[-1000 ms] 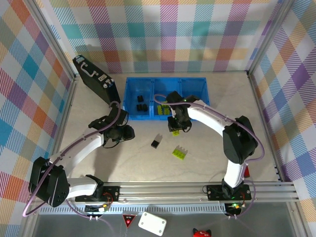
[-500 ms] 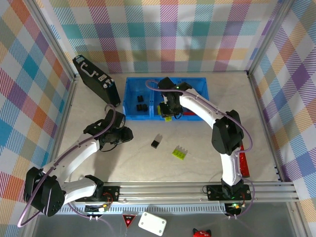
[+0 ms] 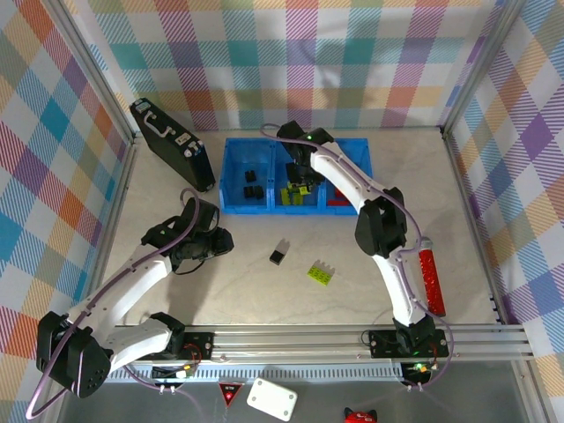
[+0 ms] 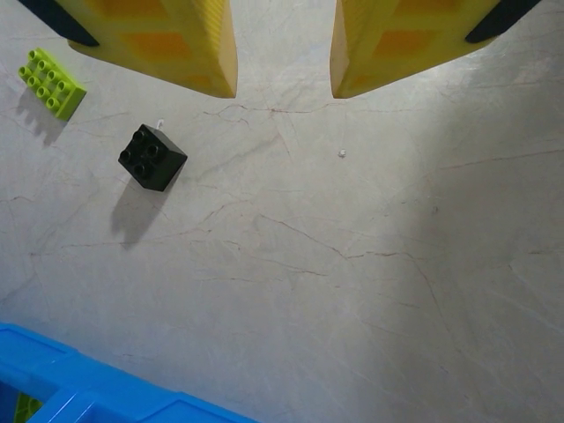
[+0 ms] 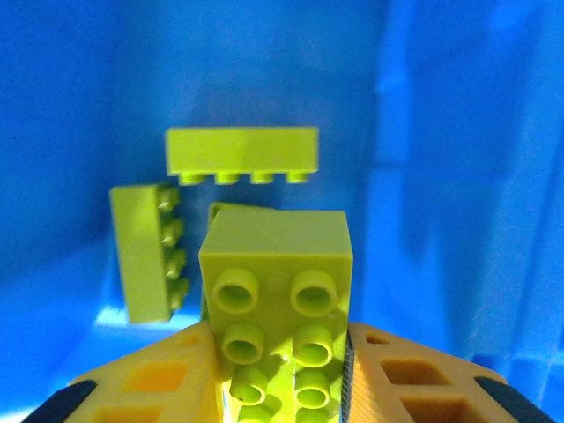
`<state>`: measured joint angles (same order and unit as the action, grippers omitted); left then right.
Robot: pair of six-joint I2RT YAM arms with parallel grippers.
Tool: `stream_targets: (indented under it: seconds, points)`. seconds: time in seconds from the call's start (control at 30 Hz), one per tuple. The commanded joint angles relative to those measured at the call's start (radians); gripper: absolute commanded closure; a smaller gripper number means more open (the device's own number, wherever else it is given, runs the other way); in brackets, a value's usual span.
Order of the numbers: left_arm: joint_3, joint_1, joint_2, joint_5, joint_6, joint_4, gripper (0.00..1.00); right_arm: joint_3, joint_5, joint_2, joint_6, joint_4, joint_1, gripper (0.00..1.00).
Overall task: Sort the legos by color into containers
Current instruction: Place the lego in the container.
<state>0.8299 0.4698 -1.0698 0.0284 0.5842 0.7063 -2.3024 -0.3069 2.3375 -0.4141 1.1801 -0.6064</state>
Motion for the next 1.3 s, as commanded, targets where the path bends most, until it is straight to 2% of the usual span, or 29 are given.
stream_targets:
  seconds: [0.0,0.67,0.97,1.27]
  points:
    - [-0.012,0.007,0.016,-0.015,0.012,0.028,0.67,-0.058,-0.097,0.039,-0.081,0.081,-0.003,0.64]
    - [-0.014,0.007,0.003,-0.014,0.009,0.022,0.67,-0.036,-0.162,0.157,-0.188,0.082,-0.003,0.67]
    - [-0.009,0.007,-0.009,-0.009,0.008,0.019,0.66,-0.026,-0.16,0.152,-0.197,0.086,-0.003,0.57]
    - [0.009,0.007,-0.023,0.004,0.006,0.01,0.66,-0.031,-0.166,0.057,-0.183,0.091,-0.005,0.5]
